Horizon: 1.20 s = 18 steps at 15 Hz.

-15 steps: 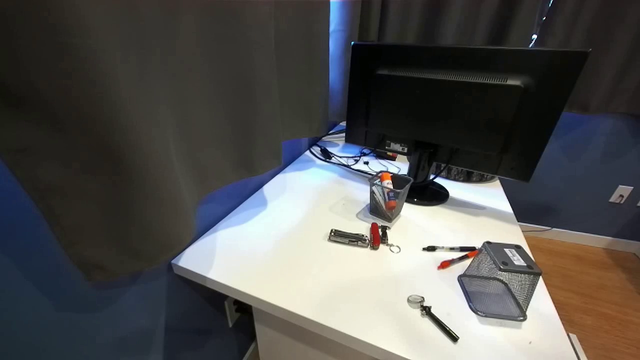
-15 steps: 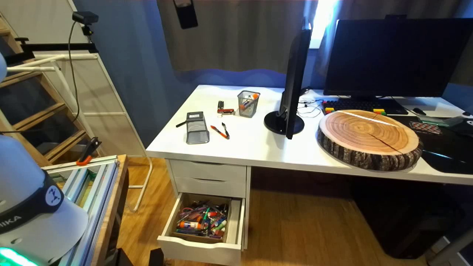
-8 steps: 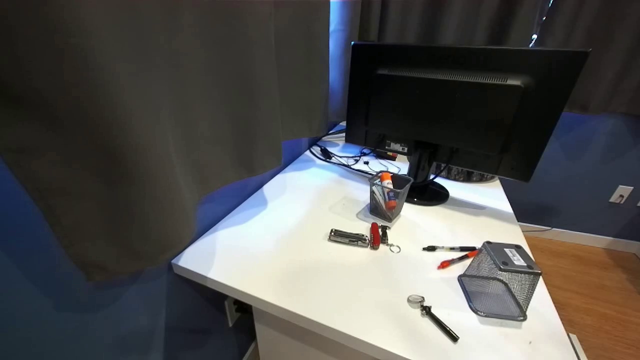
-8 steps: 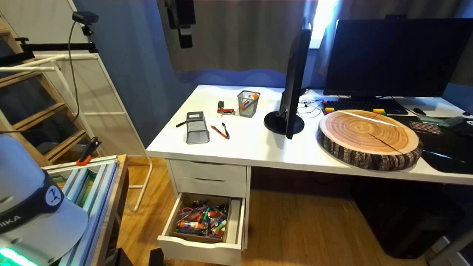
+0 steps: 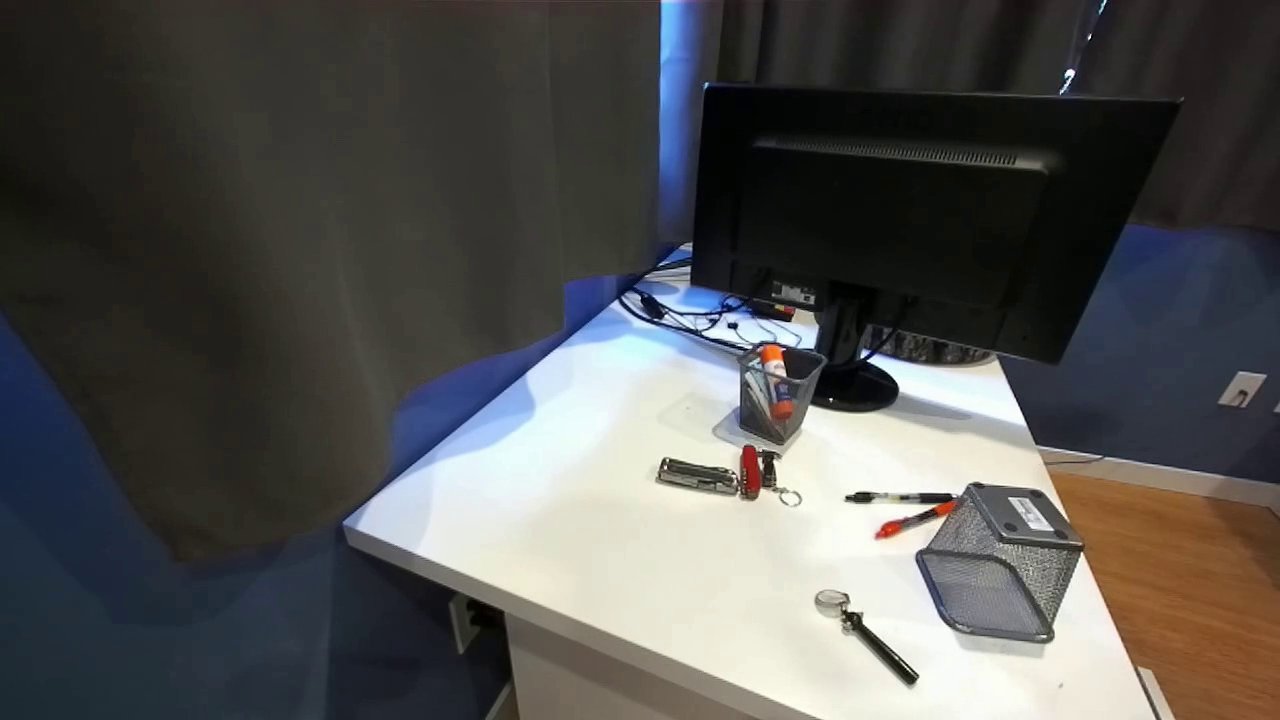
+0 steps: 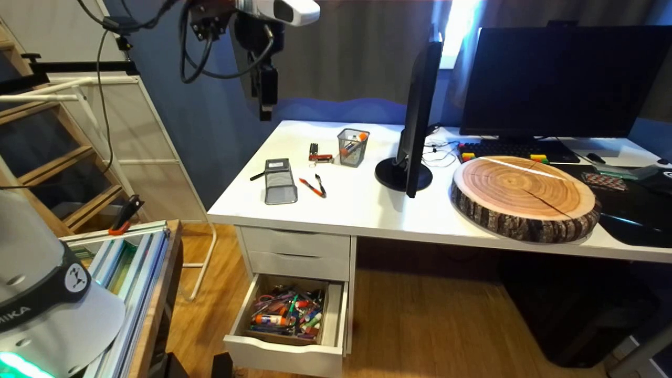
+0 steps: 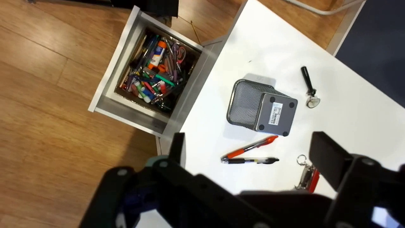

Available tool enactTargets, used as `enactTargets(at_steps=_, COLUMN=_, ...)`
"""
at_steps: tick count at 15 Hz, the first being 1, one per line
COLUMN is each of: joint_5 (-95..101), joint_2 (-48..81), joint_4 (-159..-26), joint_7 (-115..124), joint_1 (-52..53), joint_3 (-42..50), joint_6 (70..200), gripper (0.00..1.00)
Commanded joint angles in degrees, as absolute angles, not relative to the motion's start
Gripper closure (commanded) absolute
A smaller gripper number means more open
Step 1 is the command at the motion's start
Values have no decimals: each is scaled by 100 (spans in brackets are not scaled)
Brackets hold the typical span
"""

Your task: Correctly position the small bin, then place a pen in it

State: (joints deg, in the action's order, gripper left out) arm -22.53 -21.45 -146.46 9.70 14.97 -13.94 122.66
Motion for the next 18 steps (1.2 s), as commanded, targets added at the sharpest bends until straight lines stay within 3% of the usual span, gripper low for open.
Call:
enactTargets(at_steps=1, joint_5=-2466, joint_2=-1191, joint_4=-14356, joint_7=1780, joint_1=1533, joint_3=-1677, joint_6=12846, gripper=0)
enactTargets(at_steps=9, joint_5=-2210, joint_2=-956, joint_4=-14365, joint_7=2328, joint_1=1441, joint_3=-1663, joint_6=12651, gripper=0)
enactTargets(at_steps=18, joint_5=-2139, joint_2=1192, joint_4=-12790, joint_7=3349, joint_1=1670, joint_3=-1734, joint_6=11979, gripper=0)
